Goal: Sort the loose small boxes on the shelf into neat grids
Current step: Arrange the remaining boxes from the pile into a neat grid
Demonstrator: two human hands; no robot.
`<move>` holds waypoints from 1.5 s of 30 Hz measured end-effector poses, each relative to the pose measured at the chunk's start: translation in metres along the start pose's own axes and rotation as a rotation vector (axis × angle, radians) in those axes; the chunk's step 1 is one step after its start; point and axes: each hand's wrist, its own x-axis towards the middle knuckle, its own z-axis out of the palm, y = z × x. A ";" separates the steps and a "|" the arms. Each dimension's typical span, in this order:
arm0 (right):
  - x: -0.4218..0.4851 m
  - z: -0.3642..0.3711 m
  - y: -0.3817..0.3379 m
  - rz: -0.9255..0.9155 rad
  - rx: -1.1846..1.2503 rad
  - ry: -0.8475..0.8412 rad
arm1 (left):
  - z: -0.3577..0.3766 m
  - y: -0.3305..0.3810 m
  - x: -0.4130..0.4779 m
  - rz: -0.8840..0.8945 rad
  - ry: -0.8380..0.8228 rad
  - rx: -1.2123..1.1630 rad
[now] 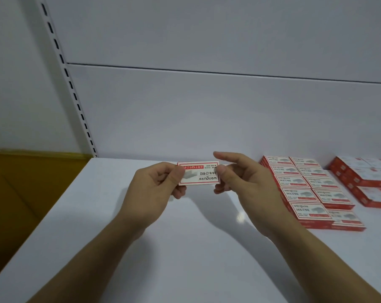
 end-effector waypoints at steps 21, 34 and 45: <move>-0.007 0.016 0.014 0.101 -0.251 -0.065 | 0.002 -0.004 -0.002 -0.050 -0.144 -0.022; -0.003 0.004 0.002 0.316 0.311 -0.059 | 0.008 -0.004 -0.010 0.222 -0.032 0.392; -0.007 0.013 0.017 0.040 -0.331 0.006 | 0.001 -0.013 0.000 0.206 0.027 0.341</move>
